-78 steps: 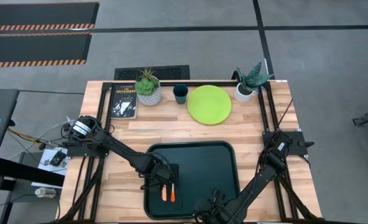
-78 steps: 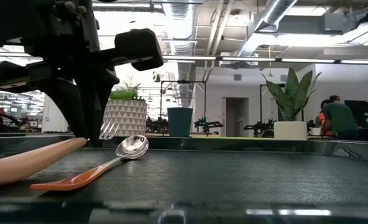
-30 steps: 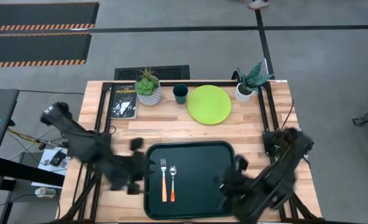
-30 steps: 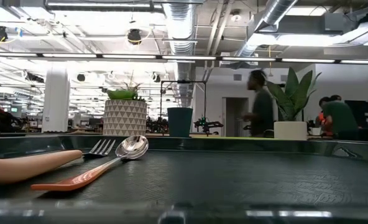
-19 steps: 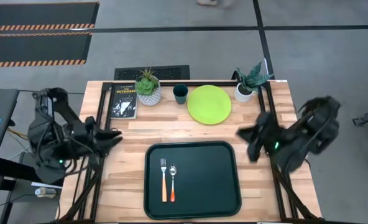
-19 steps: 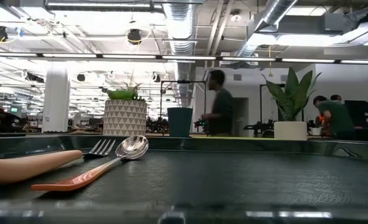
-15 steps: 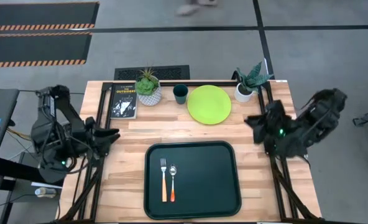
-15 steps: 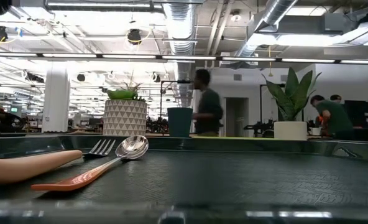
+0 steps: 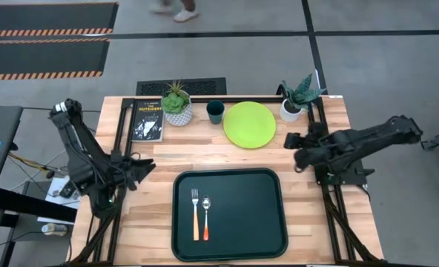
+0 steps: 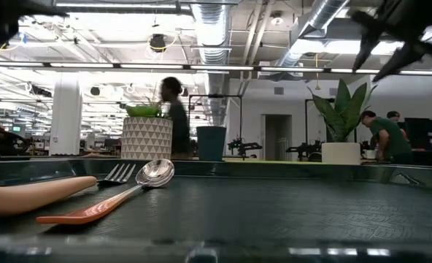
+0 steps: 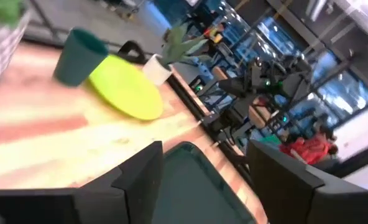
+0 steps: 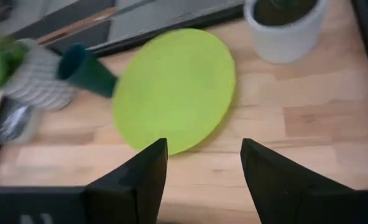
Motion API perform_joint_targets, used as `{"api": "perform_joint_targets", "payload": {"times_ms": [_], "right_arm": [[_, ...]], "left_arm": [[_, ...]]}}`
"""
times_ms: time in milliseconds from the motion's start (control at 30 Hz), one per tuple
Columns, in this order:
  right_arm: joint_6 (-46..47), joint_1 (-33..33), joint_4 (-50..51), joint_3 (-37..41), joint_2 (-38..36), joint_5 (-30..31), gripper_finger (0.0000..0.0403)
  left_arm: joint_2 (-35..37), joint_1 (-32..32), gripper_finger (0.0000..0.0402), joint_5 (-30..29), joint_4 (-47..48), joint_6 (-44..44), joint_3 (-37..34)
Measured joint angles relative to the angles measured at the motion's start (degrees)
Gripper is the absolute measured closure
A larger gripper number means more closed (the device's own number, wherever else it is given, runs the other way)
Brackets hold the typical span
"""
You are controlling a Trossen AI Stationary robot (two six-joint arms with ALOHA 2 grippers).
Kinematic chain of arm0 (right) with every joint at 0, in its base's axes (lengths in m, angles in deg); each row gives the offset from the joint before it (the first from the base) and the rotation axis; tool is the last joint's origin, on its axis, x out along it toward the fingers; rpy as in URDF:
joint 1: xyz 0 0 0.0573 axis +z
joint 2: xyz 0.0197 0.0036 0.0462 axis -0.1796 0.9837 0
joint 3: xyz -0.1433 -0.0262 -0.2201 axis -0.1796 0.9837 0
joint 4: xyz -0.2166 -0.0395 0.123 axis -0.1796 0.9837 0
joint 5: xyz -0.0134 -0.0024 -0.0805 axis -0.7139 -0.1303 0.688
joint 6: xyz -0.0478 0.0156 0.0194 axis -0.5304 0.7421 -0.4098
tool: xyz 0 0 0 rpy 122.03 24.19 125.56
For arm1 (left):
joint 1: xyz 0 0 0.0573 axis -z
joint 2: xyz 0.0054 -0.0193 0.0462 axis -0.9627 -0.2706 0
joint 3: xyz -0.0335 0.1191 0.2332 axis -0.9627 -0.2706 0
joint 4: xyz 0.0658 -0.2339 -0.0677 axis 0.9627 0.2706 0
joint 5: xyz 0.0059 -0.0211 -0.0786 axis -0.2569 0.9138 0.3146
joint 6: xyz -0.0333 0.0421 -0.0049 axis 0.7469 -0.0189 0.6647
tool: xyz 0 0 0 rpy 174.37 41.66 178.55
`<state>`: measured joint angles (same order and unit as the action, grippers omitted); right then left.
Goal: Pick and place plate/cup/fork/spoon on tray
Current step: Put the green plate to the right of the orange spoon on the black serving tray
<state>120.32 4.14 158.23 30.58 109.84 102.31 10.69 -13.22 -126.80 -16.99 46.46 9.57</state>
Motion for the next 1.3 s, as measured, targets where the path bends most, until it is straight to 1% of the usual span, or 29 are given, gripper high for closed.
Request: {"api": "perform_joint_targets", "payload": {"times_ms": [100,167,267,367,433,533,667,733,933,1100,1200,1300], "right_arm": [[-3.37,-5.46,-8.97,4.25,1.51,-2.77,0.0179],[-6.21,-9.30,-15.32,6.45,3.01,-4.33,0.0181],[-10.87,-15.56,-23.07,8.59,5.96,-8.97,0.0183],[-16.25,-21.49,-29.95,10.07,9.28,-15.49,0.0183],[-18.70,-24.71,-32.58,10.44,12.05,-18.94,0.0182],[-20.91,-28.27,-34.31,10.43,16.37,-22.36,0.0182],[-21.27,-30.76,-34.38,10.43,22.88,-26.96,0.0185],[-21.38,-31.68,-36.08,10.43,26.00,-28.61,0.0186],[-23.85,-34.24,-45.96,10.43,32.97,-30.96,0.0188],[-23.52,-36.45,-49.88,10.20,36.78,-33.29,0.0192],[-21.91,-37.13,-49.40,10.10,37.85,-33.98,0.0205],[-21.09,-37.14,-48.94,10.17,37.95,-33.93,0.0235]], "left_arm": [[0.04,-0.06,0.0174,-0.18,-0.02,6.71,-2.68],[0.07,-0.05,0.0172,0.18,-0.03,8.53,-3.72],[-0.10,-0.07,0.0172,1.54,-0.01,9.37,-4.28],[-0.24,-0.07,0.0172,2.33,-0.21,9.09,-4.28],[-0.24,-0.07,0.0172,3.25,-0.19,8.89,-4.28],[-0.24,-0.07,0.0172,4.57,-0.21,7.64,-4.28],[-0.26,-0.07,0.0172,5.05,-0.23,6.35,-4.28],[-0.26,-0.07,0.0172,5.05,-0.21,5.81,-4.28],[-0.26,-0.07,0.0173,5.18,-0.08,5.00,-4.26],[-0.26,-0.07,0.0173,5.40,-0.04,4.12,-4.26],[-0.26,-0.07,0.0173,5.79,-0.04,3.19,-4.26],[-0.26,-0.07,0.0173,5.79,-0.04,3.02,-4.26]]}}
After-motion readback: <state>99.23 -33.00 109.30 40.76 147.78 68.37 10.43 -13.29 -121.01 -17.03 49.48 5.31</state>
